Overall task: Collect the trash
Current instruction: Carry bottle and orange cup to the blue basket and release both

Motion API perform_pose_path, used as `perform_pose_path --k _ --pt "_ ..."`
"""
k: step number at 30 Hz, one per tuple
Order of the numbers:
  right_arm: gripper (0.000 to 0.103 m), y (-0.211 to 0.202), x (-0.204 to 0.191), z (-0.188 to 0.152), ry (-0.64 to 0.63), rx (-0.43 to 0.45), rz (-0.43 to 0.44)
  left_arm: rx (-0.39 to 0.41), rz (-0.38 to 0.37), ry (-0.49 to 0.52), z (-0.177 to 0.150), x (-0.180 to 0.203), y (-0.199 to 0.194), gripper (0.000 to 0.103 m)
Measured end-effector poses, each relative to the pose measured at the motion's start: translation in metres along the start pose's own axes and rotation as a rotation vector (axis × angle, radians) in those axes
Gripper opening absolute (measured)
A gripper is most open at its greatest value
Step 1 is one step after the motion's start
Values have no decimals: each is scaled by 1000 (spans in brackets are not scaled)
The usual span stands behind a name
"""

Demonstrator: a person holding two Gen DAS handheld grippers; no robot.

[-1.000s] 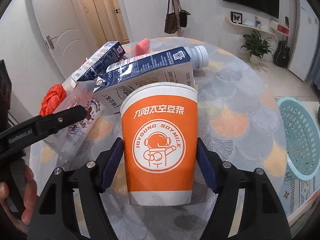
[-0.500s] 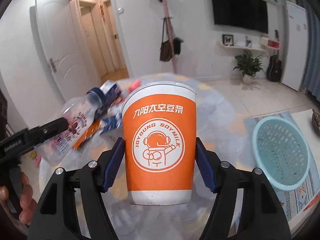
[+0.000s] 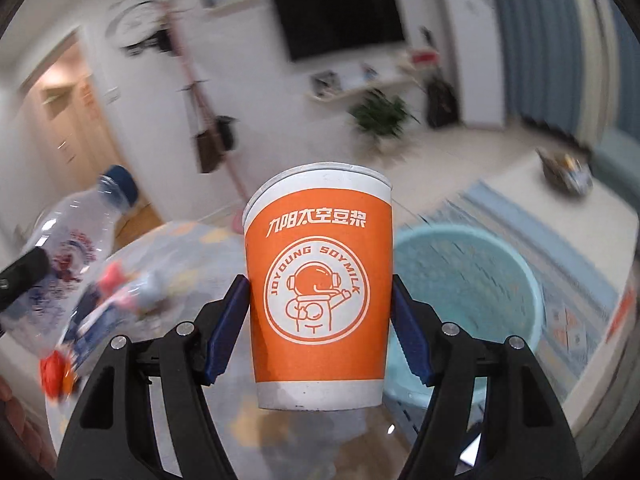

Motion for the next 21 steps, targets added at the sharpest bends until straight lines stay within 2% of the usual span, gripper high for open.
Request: perform_pose_path --k 6,12,15,19,21 --pt "66 45 66 6 114 -65 -140 -108 -112 60 1 37 86 53" --pt "67 68 105 -2 168 -116 -211 -233 -190 61 -9 59 163 53" --pt "68 77 118 -5 188 -147 -228 -281 -204 73 -15 67 186 53" --pt "69 85 132 -5 208 -177 -238 -301 -228 76 -18 78 190 54" --pt "70 84 134 -6 208 -177 -240 -297 -236 74 -18 81 190 58"
Point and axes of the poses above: each gripper's, at about its wrist camera, not at the fingertips, and y roughly the way its jaws point, x to its right, z to its top, the point moved 1 cm from there along y, roughly the way its jaws point, and after that the axes turned 12 degrees about y, right-handed, at the moved point
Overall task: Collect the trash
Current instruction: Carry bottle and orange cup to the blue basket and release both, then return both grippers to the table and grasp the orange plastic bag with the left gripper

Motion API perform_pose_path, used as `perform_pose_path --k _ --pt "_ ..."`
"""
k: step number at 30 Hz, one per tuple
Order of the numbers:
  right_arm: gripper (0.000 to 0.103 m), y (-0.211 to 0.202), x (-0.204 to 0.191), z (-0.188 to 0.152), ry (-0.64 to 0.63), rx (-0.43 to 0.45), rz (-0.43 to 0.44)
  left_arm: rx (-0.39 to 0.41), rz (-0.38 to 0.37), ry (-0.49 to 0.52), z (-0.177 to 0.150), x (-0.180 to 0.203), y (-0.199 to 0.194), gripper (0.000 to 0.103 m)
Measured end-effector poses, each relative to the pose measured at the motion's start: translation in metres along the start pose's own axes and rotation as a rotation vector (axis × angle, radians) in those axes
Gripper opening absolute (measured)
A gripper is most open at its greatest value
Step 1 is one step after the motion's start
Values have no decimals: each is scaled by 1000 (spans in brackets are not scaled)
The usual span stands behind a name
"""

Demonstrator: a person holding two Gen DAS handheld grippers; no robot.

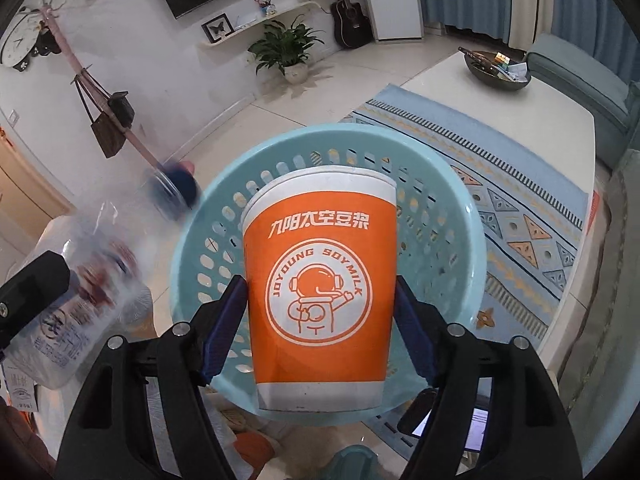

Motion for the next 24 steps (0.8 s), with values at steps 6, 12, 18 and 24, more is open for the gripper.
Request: perform_pose_path --k 6,12,18,24 --pt "70 -14 0 0 -3 25 10 46 8 6 0 9 -19 64" --pt "70 -34 -8 -3 -26 62 19 118 23 -16 -7 5 -54 66" --pt "70 -59 -24 -12 -53 95 51 183 32 -39 -19 1 -91 68" --pt "70 -90 -62 -29 -139 142 114 265 101 -53 -38 -8 -141 68"
Point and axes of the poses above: each gripper's, at about its wrist camera, not at the fingertips, and y roughly the way its jaws point, x to its right, z to its top, the point moved 1 cm from there along y, roughly the way its jaws point, and after that the axes turned 12 degrees about y, right-handed, at the moved point
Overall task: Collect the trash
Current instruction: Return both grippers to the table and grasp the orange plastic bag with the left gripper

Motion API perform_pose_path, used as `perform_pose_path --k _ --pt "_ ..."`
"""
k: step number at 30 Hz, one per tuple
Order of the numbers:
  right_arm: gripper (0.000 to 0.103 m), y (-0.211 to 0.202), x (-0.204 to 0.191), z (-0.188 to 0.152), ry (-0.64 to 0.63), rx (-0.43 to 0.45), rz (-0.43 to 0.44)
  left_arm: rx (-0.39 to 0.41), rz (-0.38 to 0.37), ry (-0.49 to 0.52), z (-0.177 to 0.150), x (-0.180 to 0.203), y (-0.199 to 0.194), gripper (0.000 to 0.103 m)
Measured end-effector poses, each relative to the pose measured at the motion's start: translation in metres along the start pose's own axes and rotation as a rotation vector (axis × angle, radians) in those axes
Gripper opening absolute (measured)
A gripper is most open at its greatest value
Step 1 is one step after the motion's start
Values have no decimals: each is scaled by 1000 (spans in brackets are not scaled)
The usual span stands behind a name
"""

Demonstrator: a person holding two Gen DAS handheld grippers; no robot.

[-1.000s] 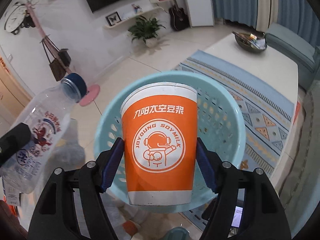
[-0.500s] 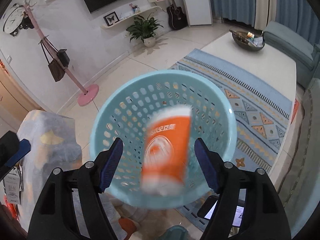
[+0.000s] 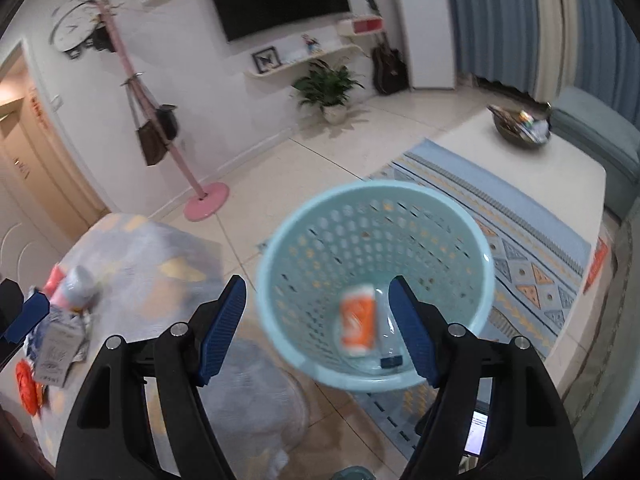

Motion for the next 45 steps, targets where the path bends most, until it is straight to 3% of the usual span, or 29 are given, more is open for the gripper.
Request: perform_pose_path --k 5,11,15,18,21,28,35,41,45 --pt "70 -23 -48 -12 -97 37 78 75 102 -23 -8 -24 -57 75" --pt "70 -46 -116 -39 -237 66 200 141 352 -93 -30 -77 -135 89" --pt "70 -54 -163 -61 -329 49 273 127 603 -186 -47 -131 -182 90" --pt "70 -53 -196 -80 -386 7 323 105 722 -288 -67 -177 -208 90" --pt "73 -51 -222 -100 -428 -22 338 101 771 -371 -87 -221 -227 90" --pt "78 -36 -273 -132 -457 -76 318 50 754 -506 -130 -276 -225 90" --pt "83 -23 -302 -155 -472 1 180 -3 719 -496 -142 -279 -198 88" --pt "83 -16 -299 -168 -573 30 92 -41 698 -473 -149 -273 -186 69" --pt "83 -15 -272 -166 -573 -5 102 -27 676 -460 -151 -265 -189 55"
Point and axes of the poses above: each gripper's, at about its wrist camera, not at the fingertips, and y roughly the way its jaws point, x to its right, z to its top, the point moved 1 cm from there along y, roughly the way its jaws point, and after that the axes turned 12 degrees about y, right-handed, at the moved point
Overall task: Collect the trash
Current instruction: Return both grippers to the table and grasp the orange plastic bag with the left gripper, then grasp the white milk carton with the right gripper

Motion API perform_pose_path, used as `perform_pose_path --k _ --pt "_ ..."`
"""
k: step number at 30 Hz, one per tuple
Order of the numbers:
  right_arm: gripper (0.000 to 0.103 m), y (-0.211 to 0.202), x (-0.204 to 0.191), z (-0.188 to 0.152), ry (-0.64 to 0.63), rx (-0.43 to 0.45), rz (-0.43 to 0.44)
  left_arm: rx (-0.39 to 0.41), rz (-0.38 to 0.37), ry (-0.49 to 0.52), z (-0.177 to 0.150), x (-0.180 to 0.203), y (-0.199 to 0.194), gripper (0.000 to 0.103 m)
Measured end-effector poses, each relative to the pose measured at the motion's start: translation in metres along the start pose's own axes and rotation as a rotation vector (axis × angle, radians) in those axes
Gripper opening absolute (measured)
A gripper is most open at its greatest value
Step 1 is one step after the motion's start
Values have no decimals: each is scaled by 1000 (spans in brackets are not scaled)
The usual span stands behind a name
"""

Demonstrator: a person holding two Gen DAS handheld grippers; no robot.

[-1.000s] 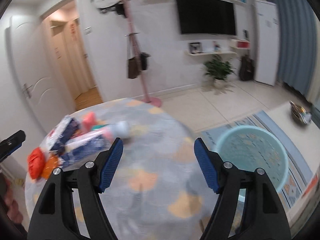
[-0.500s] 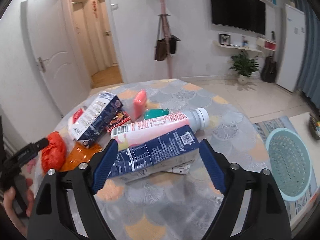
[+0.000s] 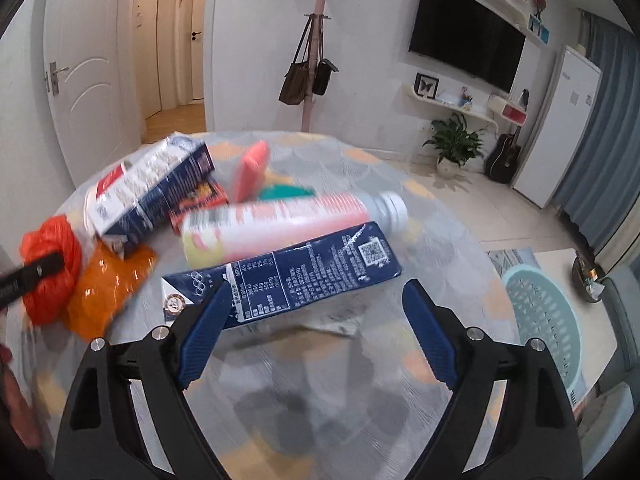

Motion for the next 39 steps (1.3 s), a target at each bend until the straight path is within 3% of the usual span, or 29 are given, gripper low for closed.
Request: perform_pose_path --k 3,7,9,15,18,21,24,26,32,35,39 --pt "83 -3 23 -9 31 -16 3 9 -21 5 -3 4 -6 49" --pt "82 -2 60 -9 71 -15 -78 24 -46 5 -6 8 -14 43" --pt "82 -4 78 -5 128 -24 -74 38 -57 2 -7 9 -20 42" --pt "82 -22 75 -8 258 -98 118 81 -68 4 -5 10 -37 40" --pt "91 -15 50 -16 344 -186 206 92 -76 12 -3 9 -42 40" --pt "93 1 36 -20 482 -252 197 99 -79 24 -3 8 -46 40" --pt "93 10 27 -18 554 -234 138 103 -90 25 -5 6 -48 40" --pt "93 16 20 -15 555 -216 71 106 -95 30 -6 6 -49 40" --pt "93 35 9 -16 520 -266 1 109 -117 50 -5 12 -50 40" --pt "86 31 9 -20 469 -263 25 121 -126 69 -5 17 -53 40" --pt "59 12 5 -18 356 -228 50 139 -138 79 -5 26 -60 40"
Point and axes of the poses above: each gripper's, at about its wrist camera, not at the fingertips, and y roughly the way its jaws point, x to its right, z to its top, the point moved 1 cm from there along y, roughly the way its jaws point, and after that the axes turned 12 degrees about y, right-handed, at the moved point
